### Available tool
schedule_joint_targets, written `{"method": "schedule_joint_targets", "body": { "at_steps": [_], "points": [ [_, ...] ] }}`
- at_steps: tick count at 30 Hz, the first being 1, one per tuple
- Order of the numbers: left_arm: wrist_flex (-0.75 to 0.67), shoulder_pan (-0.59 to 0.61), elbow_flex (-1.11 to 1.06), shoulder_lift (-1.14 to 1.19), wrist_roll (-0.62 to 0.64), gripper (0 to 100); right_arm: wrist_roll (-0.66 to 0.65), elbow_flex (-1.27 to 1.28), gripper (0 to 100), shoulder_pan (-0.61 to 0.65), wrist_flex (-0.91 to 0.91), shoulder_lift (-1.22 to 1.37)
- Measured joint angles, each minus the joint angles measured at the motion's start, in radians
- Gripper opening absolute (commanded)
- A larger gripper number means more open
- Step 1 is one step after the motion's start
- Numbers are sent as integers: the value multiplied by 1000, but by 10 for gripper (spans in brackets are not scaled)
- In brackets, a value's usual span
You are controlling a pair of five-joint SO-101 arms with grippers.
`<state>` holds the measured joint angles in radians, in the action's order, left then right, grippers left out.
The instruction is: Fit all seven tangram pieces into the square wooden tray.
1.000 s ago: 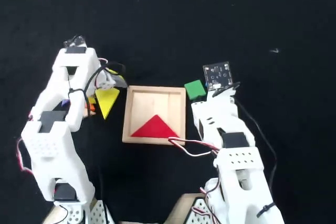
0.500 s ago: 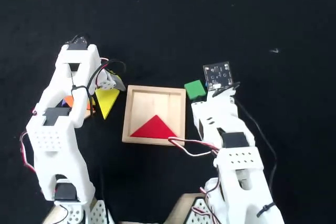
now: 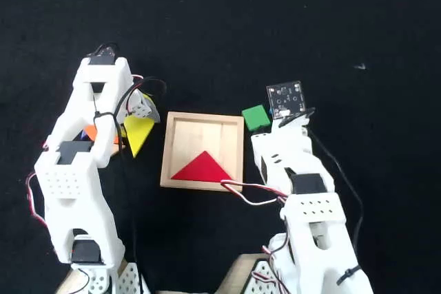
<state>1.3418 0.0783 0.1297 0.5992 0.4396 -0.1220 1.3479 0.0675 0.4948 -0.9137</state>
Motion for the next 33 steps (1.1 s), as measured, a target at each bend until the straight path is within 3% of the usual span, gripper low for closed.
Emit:
{"method": "schedule_joint_targets", "body": {
  "at_steps": [33],
  "points": [
    [15,-26,-11,-68,-57,297,0,0,138,0,0,0]
  ]
}}
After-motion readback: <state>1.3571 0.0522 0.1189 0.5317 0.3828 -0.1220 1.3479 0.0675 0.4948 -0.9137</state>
